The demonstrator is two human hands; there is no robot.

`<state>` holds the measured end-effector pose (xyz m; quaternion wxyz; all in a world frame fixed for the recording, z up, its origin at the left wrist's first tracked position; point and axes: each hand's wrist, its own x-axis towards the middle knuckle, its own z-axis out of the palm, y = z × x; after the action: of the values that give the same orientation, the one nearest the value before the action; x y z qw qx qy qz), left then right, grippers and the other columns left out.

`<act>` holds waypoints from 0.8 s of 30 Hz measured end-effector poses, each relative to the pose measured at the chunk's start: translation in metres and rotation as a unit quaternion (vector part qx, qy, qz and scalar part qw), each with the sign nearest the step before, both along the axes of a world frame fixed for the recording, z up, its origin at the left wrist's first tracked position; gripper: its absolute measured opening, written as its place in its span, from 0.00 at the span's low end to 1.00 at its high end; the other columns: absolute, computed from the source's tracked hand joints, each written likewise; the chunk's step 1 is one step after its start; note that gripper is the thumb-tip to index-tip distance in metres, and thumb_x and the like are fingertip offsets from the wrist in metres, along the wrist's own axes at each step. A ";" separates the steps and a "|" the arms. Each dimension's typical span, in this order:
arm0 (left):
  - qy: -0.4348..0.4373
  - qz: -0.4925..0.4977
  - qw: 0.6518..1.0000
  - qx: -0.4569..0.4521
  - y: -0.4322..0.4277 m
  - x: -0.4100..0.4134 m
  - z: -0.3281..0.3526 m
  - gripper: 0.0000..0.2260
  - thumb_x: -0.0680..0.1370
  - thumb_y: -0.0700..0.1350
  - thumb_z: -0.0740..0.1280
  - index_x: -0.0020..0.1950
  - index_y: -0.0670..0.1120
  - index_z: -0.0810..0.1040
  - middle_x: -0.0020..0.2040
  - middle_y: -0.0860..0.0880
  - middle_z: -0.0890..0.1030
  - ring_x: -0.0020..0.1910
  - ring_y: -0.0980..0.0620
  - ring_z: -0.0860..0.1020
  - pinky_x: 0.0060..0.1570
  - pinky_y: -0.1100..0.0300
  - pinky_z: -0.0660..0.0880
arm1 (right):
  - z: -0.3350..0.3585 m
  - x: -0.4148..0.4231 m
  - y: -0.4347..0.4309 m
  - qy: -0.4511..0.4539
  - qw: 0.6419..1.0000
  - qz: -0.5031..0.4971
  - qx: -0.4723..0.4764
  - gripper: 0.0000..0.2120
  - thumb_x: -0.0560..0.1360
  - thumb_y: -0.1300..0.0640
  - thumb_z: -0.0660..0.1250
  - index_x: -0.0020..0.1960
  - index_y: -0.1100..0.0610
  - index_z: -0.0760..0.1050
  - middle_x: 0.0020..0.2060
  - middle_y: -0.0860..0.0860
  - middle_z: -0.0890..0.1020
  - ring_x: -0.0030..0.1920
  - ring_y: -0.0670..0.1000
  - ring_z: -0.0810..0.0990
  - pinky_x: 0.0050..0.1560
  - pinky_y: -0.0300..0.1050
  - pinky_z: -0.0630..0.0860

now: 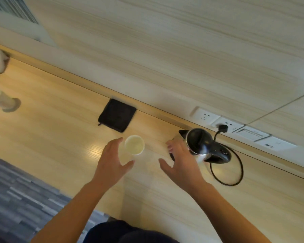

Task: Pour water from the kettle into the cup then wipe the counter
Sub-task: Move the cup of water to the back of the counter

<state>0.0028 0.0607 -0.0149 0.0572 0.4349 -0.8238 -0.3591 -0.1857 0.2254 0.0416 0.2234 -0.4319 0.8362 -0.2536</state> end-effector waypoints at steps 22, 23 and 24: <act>-0.056 -0.287 0.956 0.017 -0.096 -0.024 -0.053 0.32 0.73 0.53 0.81 0.73 0.47 0.74 0.67 0.49 0.81 0.65 0.49 0.80 0.62 0.60 0.75 | -0.099 0.047 -0.099 -0.059 0.986 -0.084 0.128 0.30 0.71 0.49 0.77 0.69 0.51 0.71 0.62 0.48 0.79 0.57 0.51 0.79 0.56 0.50 0.79; -0.053 -0.283 0.957 0.019 -0.096 -0.026 -0.053 0.32 0.73 0.53 0.82 0.73 0.46 0.74 0.67 0.49 0.81 0.65 0.49 0.80 0.61 0.62 0.73 | -0.099 0.048 -0.099 -0.060 0.986 -0.087 0.127 0.29 0.71 0.49 0.77 0.69 0.51 0.71 0.62 0.48 0.79 0.57 0.51 0.79 0.56 0.50 0.79; -0.050 -0.281 0.958 0.020 -0.096 -0.027 -0.052 0.32 0.73 0.53 0.82 0.73 0.46 0.75 0.67 0.49 0.81 0.65 0.49 0.80 0.61 0.63 0.72 | -0.099 0.048 -0.099 -0.061 0.986 -0.092 0.125 0.29 0.71 0.49 0.77 0.68 0.51 0.71 0.61 0.48 0.79 0.57 0.51 0.79 0.56 0.51 0.80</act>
<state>-0.0242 -0.0354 -0.0671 -0.0960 0.2046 -0.9071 -0.3551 -0.1375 0.1260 -0.0571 0.3016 -0.3054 0.8825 -0.1924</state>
